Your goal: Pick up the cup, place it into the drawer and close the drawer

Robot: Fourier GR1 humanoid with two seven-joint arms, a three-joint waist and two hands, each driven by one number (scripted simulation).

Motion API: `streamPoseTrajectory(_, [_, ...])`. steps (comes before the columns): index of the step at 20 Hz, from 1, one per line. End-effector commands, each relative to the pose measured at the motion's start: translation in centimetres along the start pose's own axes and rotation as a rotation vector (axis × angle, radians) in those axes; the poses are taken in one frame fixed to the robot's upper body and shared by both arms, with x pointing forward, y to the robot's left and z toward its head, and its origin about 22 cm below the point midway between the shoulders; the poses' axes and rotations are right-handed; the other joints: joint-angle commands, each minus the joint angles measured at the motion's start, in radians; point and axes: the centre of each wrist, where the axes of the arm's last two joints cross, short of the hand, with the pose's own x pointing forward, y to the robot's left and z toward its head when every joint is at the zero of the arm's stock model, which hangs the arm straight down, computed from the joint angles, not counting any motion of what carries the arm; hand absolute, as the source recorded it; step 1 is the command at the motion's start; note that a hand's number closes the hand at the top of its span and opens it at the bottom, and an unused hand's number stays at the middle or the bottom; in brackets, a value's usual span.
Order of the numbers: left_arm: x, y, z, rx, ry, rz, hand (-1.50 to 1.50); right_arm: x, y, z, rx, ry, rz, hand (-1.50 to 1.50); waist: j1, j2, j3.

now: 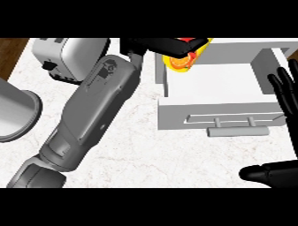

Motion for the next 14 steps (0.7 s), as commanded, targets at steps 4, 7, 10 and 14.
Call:
streamPoseTrajectory(4, [-0.1,-2.7,-0.8,0.009,0.056,-0.049,1.50,0.0,0.2,0.5,0.004,0.016,-0.015,-1.50,-0.013,0.000,0.000])
streamPoseTrajectory(7, [-3.1,-1.3,0.0,0.004,0.087,-0.090,1.50,1.0,0.6,0.0,0.042,-0.022,-0.015,-1.50,-0.036,0.009,0.001])
streamPoseTrajectory(10, [-3.5,-2.0,0.5,-0.024,0.095,-0.136,1.50,-0.6,0.9,0.8,0.057,0.003,-0.018,-1.50,-0.050,0.009,0.001])
streamPoseTrajectory(14, [-3.5,-2.0,-0.1,-0.042,0.094,-0.155,1.50,-0.2,1.2,-1.6,0.039,-0.025,-0.021,-1.50,-0.056,0.016,0.001])
